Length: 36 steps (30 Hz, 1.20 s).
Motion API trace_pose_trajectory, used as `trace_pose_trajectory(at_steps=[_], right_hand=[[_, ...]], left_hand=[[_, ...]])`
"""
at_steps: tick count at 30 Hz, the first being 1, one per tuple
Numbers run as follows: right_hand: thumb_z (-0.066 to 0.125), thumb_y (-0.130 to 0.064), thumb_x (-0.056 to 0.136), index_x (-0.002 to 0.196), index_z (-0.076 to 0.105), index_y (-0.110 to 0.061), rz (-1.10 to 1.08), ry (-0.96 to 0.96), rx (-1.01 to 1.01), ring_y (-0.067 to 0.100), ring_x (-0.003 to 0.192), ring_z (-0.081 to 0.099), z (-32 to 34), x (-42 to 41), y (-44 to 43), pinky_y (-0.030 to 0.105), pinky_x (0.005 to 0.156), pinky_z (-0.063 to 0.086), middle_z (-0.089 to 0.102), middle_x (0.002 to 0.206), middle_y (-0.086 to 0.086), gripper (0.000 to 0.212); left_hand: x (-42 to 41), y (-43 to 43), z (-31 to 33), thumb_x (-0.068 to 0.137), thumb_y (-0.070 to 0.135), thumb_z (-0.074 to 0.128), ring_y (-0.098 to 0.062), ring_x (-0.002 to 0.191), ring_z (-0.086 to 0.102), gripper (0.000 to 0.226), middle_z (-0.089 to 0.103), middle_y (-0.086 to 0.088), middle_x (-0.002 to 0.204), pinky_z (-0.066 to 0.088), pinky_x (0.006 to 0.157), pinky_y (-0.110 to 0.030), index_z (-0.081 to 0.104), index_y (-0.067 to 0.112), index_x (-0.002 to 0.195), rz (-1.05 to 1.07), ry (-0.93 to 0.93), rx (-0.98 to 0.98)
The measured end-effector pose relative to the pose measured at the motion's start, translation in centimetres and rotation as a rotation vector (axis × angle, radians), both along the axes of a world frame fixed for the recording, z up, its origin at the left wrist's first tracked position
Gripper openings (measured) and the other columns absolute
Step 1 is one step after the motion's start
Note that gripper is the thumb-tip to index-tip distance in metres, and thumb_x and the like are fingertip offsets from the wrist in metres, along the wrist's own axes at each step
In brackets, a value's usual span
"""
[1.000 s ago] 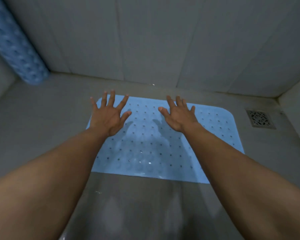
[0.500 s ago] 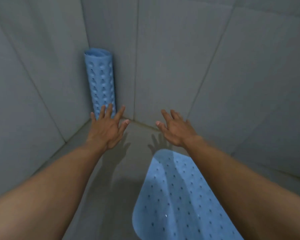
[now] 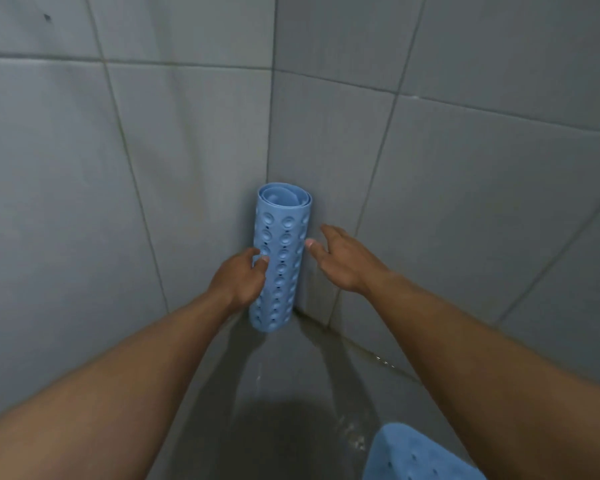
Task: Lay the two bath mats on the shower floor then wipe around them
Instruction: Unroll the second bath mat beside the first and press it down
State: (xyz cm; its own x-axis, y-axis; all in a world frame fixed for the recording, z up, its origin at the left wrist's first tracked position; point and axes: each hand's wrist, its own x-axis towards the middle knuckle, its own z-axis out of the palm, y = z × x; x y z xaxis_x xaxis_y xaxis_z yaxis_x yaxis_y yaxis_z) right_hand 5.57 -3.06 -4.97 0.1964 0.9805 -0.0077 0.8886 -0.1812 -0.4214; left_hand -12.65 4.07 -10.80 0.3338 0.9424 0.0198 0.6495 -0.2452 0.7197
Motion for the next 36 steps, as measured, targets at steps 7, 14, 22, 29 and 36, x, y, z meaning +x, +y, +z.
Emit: trace_pose_trajectory(at_steps=[7, 14, 22, 29, 36], right_hand=[[0.026, -0.05, 0.105, 0.157, 0.016, -0.008, -0.075, 0.259, 0.067, 0.029, 0.146, 0.031, -0.1, 0.2, 6.2, 0.033, 0.114, 0.025, 0.029, 0.16, 0.014, 0.067], [0.022, -0.054, 0.104, 0.125, 0.056, -0.024, -0.264, 0.856, -0.014, 0.02, 0.092, 0.061, -0.8, -1.6, 7.0, 0.042, 0.064, 0.049, 0.061, 0.103, -0.003, 0.05], [0.021, -0.065, 0.099, 0.14, 0.044, -0.022, -0.326, 1.26, -0.234, 0.046, 0.118, 0.053, -1.5, 0.2, 2.9, 0.069, 0.086, 0.05, 0.039, 0.143, 0.025, 0.063], [0.052, -0.049, 0.098, 0.129, 0.054, -0.011, -0.352, 1.27, -0.392, 0.042, 0.115, 0.057, -4.2, -0.2, -1.9, 0.064, 0.08, 0.055, 0.051, 0.129, 0.021, 0.049], [0.059, -0.02, 0.08, 0.112, 0.058, -0.009, -0.427, 1.23, -0.498, 0.032, 0.084, 0.061, -8.7, -1.2, -6.7, 0.041, 0.07, 0.056, 0.054, 0.109, 0.019, 0.034]], left_hand=[[2.5, 3.3, 1.1, 0.104, 0.044, 0.034, -0.027, 0.135, 0.045, 0.058, 0.04, -0.004, 0.155, 0.038, 0.11, -0.041, 0.023, 0.021, 0.156, 0.138, -0.388, -0.258], [3.3, 2.1, 1.5, 0.104, 0.056, 0.022, -0.021, 0.091, 0.061, 0.045, 0.058, 0.012, 0.091, 0.054, 0.083, -0.045, 0.057, 0.031, 0.09, 0.135, -0.622, -0.56], [0.1, -0.4, 0.5, 0.106, 0.037, 0.034, -0.041, 0.109, 0.059, 0.024, 0.055, -0.009, 0.107, 0.055, 0.085, -0.058, 0.055, 0.026, 0.109, 0.12, -0.781, -0.818], [-2.1, -4.0, -2.2, 0.104, 0.03, 0.047, -0.044, 0.105, 0.063, 0.019, 0.058, -0.014, 0.109, 0.057, 0.078, -0.057, 0.053, 0.014, 0.099, 0.173, -0.773, -1.015], [-3.5, -7.2, -6.2, 0.096, 0.017, 0.06, -0.035, 0.093, 0.066, 0.043, 0.057, -0.025, 0.115, 0.061, 0.067, -0.047, 0.043, 0.004, 0.133, 0.117, -0.735, -1.202]])
